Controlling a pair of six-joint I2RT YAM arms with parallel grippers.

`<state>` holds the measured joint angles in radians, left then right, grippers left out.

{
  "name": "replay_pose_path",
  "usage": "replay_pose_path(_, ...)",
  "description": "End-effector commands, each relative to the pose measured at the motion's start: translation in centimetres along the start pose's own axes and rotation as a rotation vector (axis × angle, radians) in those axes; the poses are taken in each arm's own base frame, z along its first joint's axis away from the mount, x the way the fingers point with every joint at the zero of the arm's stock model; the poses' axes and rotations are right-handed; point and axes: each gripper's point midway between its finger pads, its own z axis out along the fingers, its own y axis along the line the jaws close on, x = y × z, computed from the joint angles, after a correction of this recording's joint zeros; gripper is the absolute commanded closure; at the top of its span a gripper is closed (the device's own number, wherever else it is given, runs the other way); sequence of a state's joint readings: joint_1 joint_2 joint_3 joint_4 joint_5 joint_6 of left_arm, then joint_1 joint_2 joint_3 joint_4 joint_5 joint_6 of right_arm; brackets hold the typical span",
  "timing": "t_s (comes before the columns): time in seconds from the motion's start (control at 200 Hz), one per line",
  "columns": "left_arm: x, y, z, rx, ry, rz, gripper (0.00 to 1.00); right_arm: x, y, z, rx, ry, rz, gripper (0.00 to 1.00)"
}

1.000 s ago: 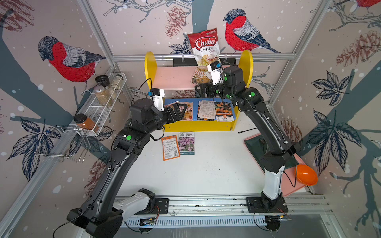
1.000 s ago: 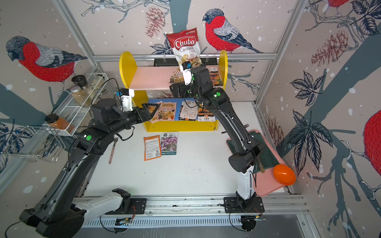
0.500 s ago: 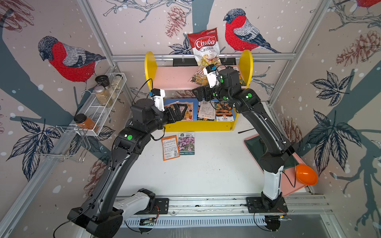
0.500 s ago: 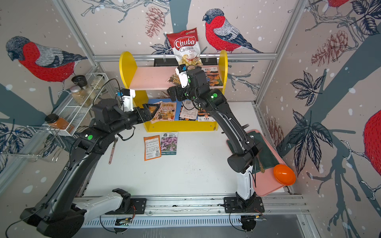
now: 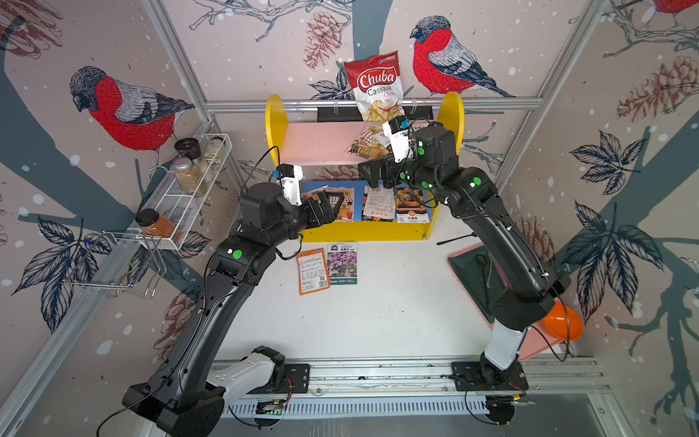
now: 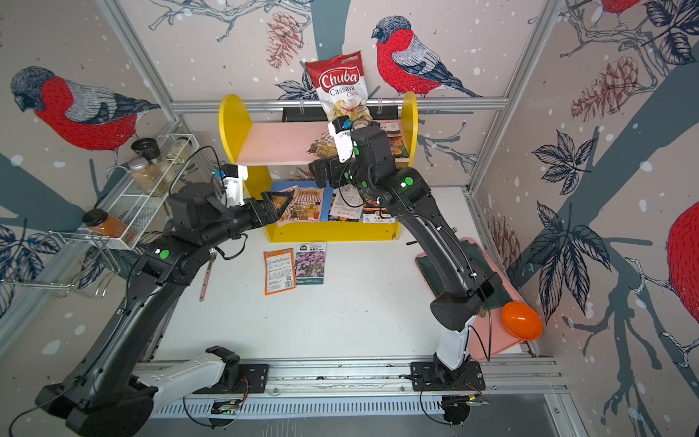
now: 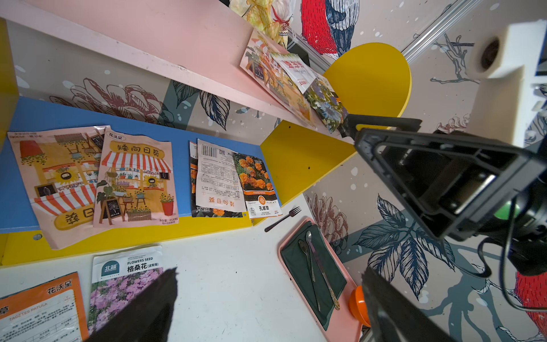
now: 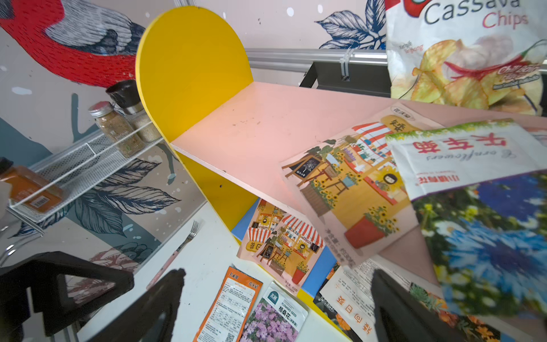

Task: Take the seed bag off the shelf
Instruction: Pick up the seed packet from the shelf.

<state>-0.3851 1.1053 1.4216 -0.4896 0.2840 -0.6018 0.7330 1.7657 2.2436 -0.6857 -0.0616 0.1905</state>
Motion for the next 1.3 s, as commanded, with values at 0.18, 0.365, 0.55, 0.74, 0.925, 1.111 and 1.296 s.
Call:
replay_pose_path(0.18, -0.8, -0.9, -0.5, 0.039, -0.035, 0.043, 0.03, -1.4, -0.9, -3.5, -0.115, -0.199, 0.389, 0.07)
replay_pose_path(0.365, -0.4, -1.7, -1.1, 0.073, -0.020, 0.107, 0.03, -0.3, -2.4, -3.3, -0.172, -0.222, 0.567, 0.08)
replay_pose_path(0.55, -0.3, -3.0, -2.8, 0.123, -0.040, 0.190, 0.03, -0.1, -3.4, -2.5, -0.205, -0.250, 0.692, 0.17)
replay_pose_path(0.74, 0.1, -3.9, -4.2, 0.161, -0.045, 0.269, 0.03, -0.1, -3.3, -0.9, -0.260, -0.256, 0.770, 0.26)
replay_pose_path(0.925, 0.4, -3.8, -4.9, 0.154, -0.050, 0.293, 0.03, 0.1, -3.0, 1.2, -0.300, -0.242, 0.819, 0.34)
replay_pose_path(1.111, 0.4, -3.2, -5.0, 0.123, -0.055, 0.300, 0.02, 0.1, -2.7, 2.5, -0.325, -0.239, 0.845, 0.42)
replay_pose_path(1.296, 0.5, -3.1, -4.9, 0.119, -0.051, 0.299, 0.03, -0.1, -2.5, 2.9, -0.342, -0.243, 0.857, 0.48)
